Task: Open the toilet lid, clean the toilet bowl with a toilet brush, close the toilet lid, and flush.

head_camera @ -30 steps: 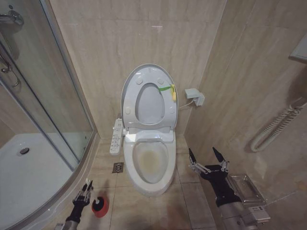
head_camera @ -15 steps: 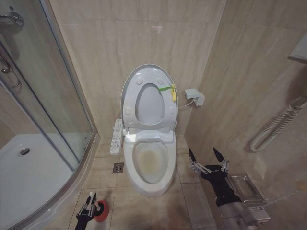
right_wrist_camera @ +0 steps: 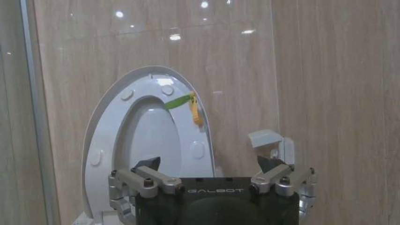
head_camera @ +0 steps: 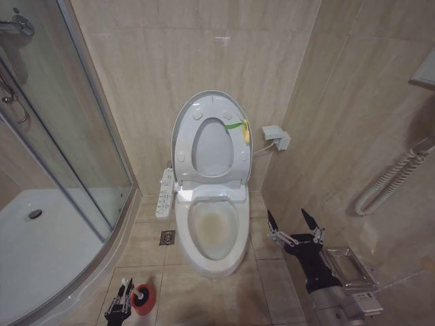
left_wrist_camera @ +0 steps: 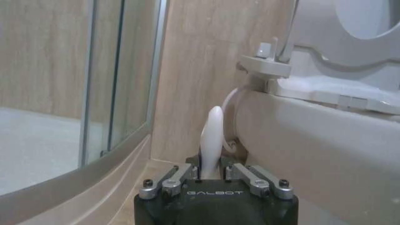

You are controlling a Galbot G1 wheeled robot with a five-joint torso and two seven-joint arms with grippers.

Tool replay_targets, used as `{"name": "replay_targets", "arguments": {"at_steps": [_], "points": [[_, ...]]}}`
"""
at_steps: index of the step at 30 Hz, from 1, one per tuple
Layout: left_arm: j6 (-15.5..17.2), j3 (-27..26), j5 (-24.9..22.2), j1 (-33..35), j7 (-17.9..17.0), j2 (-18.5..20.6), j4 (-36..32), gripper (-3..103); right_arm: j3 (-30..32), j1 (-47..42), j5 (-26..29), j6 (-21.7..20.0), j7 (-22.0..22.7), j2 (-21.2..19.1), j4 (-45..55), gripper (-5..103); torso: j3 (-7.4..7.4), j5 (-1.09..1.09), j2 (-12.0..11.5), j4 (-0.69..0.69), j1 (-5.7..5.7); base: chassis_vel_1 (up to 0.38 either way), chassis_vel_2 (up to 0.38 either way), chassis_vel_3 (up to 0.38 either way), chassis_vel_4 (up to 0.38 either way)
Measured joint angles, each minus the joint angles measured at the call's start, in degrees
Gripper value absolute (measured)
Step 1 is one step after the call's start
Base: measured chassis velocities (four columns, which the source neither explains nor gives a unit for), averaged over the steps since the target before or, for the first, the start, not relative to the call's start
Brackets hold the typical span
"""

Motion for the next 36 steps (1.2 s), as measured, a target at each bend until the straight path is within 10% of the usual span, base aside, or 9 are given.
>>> {"name": "replay_targets", "arguments": {"at_steps": [10,11,17,18,25,26,36], "points": [[0.3,0.4,1.0,-1.8,-0.1,0.9,1.2,22,0.0,0.0,0.0,0.0,0.0,0.0,0.0,100,0.0,-0.01,0.0,0.0,0.0,0.0,0.0,0.0,0.0],[0.3,0.4,1.4,-1.9,-0.1,1.0,1.2,48,0.0,0.0,0.0,0.0,0.0,0.0,0.0,100,0.0,0.0,0.0,-0.01,0.0,0.0,0.0,0.0,0.0],[0.2,-0.2,2.7,-0.7,-0.7,1.1,-0.5,48,0.0,0.0,0.0,0.0,0.0,0.0,0.0,100,0.0,0.01,0.0,0.0,0.0,0.0,0.0,0.0,0.0],[0.2,-0.6,3.4,-0.2,-1.0,1.1,-1.3,76,0.0,0.0,0.0,0.0,0.0,0.0,0.0,100,0.0,0.01,0.0,0.0,0.0,0.0,0.0,0.0,0.0],[0.1,-1.4,5.9,2.7,-3.4,0.8,-8.5,76,0.0,0.0,0.0,0.0,0.0,0.0,0.0,100,0.0,0.02,0.0,0.01,0.0,0.0,0.0,0.0,0.0],[0.1,-1.5,7.2,3.1,-4.7,0.6,-10.4,98,0.0,0.0,0.0,0.0,0.0,0.0,0.0,100,-0.01,0.02,0.0,0.0,0.0,0.0,0.0,0.0,0.0],[1.3,-2.2,14.7,11.2,-16.2,0.6,-30.5,100,0.0,0.0,0.0,0.0,0.0,0.0,0.0,100,-0.01,0.03,0.0,0.01,-0.01,0.0,0.0,0.0,0.0]]}}
